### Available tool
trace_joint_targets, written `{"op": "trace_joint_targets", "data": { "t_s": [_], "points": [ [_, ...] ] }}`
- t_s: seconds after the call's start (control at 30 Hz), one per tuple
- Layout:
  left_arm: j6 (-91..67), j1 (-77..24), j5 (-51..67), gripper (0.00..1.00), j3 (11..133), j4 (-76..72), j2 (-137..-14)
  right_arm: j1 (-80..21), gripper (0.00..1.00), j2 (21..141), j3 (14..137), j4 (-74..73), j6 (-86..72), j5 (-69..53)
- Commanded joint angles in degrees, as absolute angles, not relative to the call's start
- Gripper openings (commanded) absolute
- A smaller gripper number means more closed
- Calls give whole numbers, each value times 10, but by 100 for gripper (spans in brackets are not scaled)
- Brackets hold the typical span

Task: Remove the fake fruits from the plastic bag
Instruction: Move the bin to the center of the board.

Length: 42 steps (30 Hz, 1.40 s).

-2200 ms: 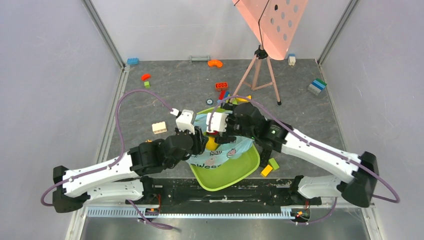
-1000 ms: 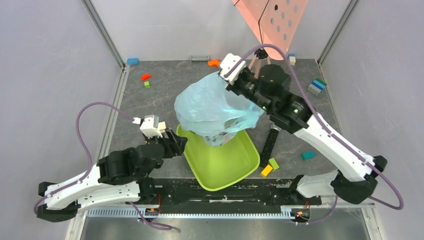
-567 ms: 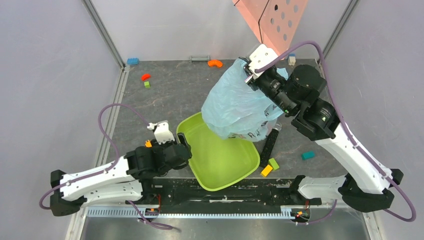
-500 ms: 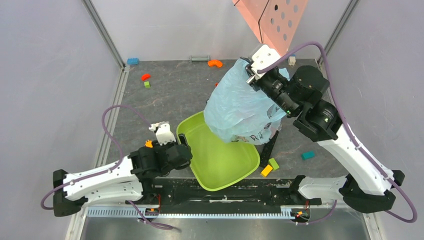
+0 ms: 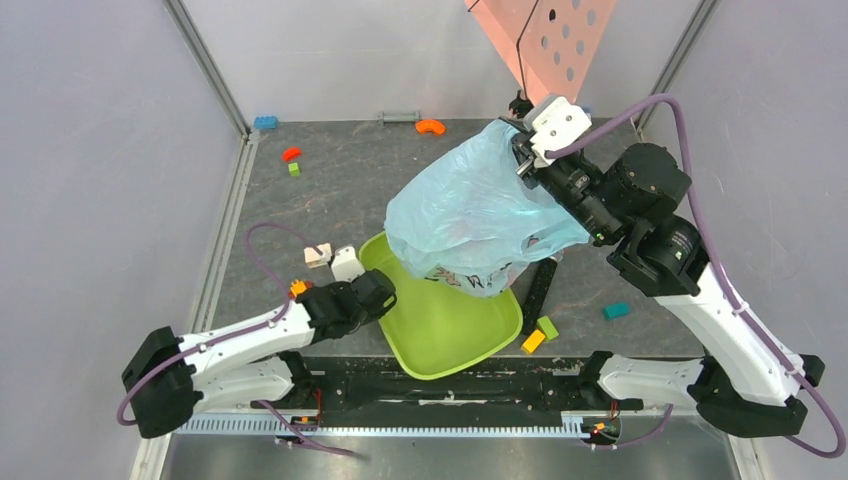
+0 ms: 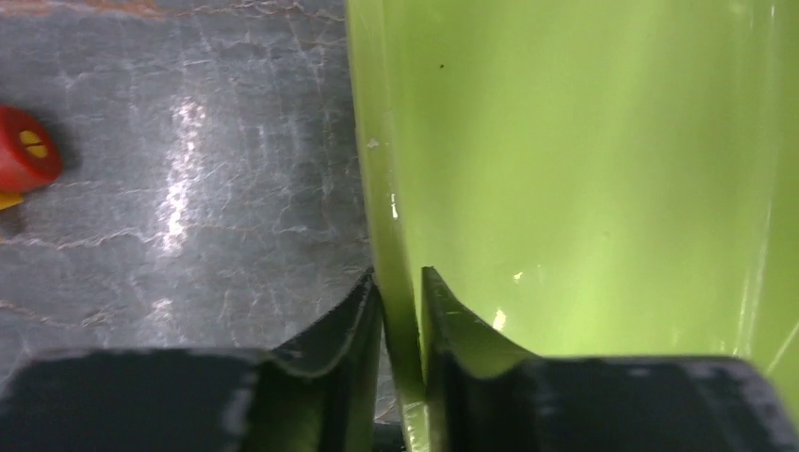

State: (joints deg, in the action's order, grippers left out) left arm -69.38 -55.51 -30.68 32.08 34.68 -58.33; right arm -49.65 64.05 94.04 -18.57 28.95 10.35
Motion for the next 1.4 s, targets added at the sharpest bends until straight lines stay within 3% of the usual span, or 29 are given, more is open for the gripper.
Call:
{"op": "trace_joint_targets", "data": {
  "t_s": [0.0, 0.2, 0.8, 1.2, 1.37],
  "points": [
    [-644, -515, -285, 19, 349, 282, -608, -496, 0, 629, 939, -166, 283, 114],
    [-582, -413, -251, 2, 375, 267, -633, -496, 0, 615, 933, -167, 282, 134],
    [-519, -161, -198, 2, 471, 195, -762, -496, 0, 607, 912, -207, 254, 134],
    [-503, -131, -229, 7, 518, 145, -856, -496, 0, 646, 893, -273, 189, 88],
    [-506, -91, -226, 2, 553, 165, -884, -496, 0, 643, 868, -268, 168, 90]
  ]
}}
